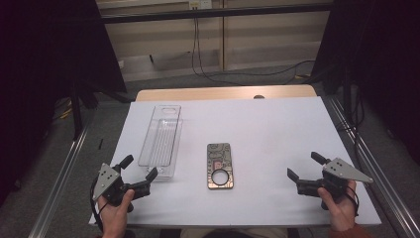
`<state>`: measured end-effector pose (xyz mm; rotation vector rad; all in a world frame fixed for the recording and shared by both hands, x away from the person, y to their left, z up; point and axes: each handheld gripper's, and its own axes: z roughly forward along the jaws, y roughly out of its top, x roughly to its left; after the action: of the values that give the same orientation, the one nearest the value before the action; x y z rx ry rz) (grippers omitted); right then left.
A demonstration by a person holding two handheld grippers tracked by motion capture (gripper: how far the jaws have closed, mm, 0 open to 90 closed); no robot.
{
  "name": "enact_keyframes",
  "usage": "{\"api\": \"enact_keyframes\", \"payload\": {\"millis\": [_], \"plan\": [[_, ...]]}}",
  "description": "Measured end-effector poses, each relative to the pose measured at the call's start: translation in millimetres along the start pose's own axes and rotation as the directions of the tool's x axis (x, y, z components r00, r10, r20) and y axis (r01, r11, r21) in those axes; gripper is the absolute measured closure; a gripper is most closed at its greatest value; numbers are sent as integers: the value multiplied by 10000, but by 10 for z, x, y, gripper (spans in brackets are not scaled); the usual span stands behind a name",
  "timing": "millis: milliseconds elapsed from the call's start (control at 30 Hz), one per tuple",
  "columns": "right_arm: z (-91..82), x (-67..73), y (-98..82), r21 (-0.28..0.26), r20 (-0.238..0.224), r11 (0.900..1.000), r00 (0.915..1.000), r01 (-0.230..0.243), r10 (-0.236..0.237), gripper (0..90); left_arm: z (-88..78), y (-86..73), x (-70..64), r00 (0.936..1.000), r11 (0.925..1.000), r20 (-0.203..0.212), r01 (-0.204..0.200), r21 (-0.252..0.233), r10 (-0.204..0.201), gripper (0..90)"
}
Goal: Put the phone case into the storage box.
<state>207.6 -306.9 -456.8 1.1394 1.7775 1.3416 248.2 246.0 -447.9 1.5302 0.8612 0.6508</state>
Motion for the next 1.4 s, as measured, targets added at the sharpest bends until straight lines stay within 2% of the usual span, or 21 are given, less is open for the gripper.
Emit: {"api": "enact_keyframes", "payload": {"millis": [100, 133, 367, 433, 500, 600, 633, 733, 767, 967, 1067, 1200, 1300, 1400], "plan": [[-4, -7, 4, 196, -136, 9997, 9998, -160, 163, 7, 1, 1, 3, 10000, 10000, -21, -38, 56, 38, 32], [-4, -12, 6, 252, -203, 9996, 9997, -161, 166, 7, 7, 7, -2, 9998, 10000, -210, -20, 66, 22, 32], [-4, -21, 22, 663, -647, 9970, 9970, -387, 430, 11, 14, 15, -2, 9997, 10000, -250, -2, 13, 2, 32], [-2, -19, 21, 731, -648, 9965, 9968, -413, 461, 11, 15, 14, -5, 9997, 10000, -241, 9, 23, -8, 32], [3, -15, 19, 839, -688, 9957, 9966, -393, 451, 13, 10, 14, -13, 9997, 9998, -167, -154, 79, 156, 32], [14, 1, 22, 903, -701, 9952, 9966, -365, 429, 13, -8, 14, -22, 9994, 9996, -258, -245, 121, 248, 31], [29, 19, 28, 1046, -929, 9938, 9945, -378, 476, 14, -14, 8, -21, 9996, 9998, -224, -147, 108, 150, 31], [41, 38, 37, 1175, -1073, 9926, 9934, -290, 418, 18, -25, 8, -10, 9997, 9998, -165, -151, 119, 152, 31], [48, 50, 46, 1307, -1390, 9912, 9895, -217, 400, 18, -28, 9, -18, 9999, 9999, -123, -82, 80, 83, 31], [79, 69, 55, 1569, -1892, 9872, 9803, -273, 572, 21, -59, 9, -24, 9999, 9999, -104, -96, 33, 96, 31], [114, 77, 48, 1905, -2430, 9811, 9667, -336, 803, 20, -64, 12, -30, 9999, 10000, -125, -75, 6, 75, 31], [127, 108, 55, 2025, -2443, 9790, 9667, -257, 759, 20, -62, 8, -35, 9999, 9999, -69, -95, 32, 95, 31], [151, 150, 61, 2049, -2861, 9787, 9556, -104, 701, 10, -72, 8, -24, 9998, 9999, -125, -141, 75, 142, 31], [197, 217, 66, 2234, -3069, 9747, 9495, 47, 658, 11, -73, 10, -25, 9998, 9999, -137, -119, 95, 120, 31]]}}
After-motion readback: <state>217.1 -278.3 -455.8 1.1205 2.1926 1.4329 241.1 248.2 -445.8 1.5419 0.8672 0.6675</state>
